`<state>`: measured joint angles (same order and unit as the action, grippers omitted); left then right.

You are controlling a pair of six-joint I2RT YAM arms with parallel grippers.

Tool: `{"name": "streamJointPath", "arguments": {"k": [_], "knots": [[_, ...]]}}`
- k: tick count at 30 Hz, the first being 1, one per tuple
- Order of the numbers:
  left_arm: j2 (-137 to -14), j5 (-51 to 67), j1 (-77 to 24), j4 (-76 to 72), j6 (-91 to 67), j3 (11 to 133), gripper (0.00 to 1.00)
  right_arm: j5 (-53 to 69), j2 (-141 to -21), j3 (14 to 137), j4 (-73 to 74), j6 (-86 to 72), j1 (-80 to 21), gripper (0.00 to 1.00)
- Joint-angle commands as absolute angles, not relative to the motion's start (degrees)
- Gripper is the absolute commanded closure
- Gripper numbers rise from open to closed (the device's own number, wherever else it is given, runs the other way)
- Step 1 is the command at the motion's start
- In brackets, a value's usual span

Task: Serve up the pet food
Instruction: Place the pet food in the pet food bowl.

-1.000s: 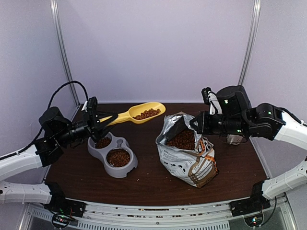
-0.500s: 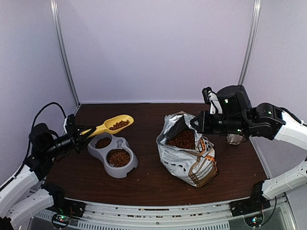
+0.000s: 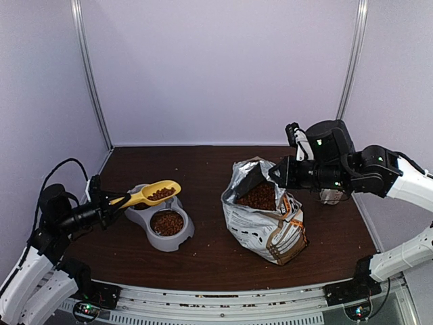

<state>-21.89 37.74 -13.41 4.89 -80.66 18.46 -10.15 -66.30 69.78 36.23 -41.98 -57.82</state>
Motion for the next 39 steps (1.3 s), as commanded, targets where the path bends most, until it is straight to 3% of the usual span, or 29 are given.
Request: {"name": "streamJointPath", "arguments": {"k": [1,24,39], "knots": [[-19.9,37.0,-12.8,8.4,-77.5,19.7,1.00,-11.7,-65.8,69.2,38.3,-41.7,-57.1,1.00],[-18.6,33.5,-12.7,28.5,-67.5,28.3,1.00,-11.4,-65.8,68.8,38.1,-41.7,-56.8,1.00],[-26.3,29.8,-12.7,42.7,-54.0,38.2,1.00,-11.4,-65.9,68.9,38.2,-41.9,-56.8,1.00]]}}
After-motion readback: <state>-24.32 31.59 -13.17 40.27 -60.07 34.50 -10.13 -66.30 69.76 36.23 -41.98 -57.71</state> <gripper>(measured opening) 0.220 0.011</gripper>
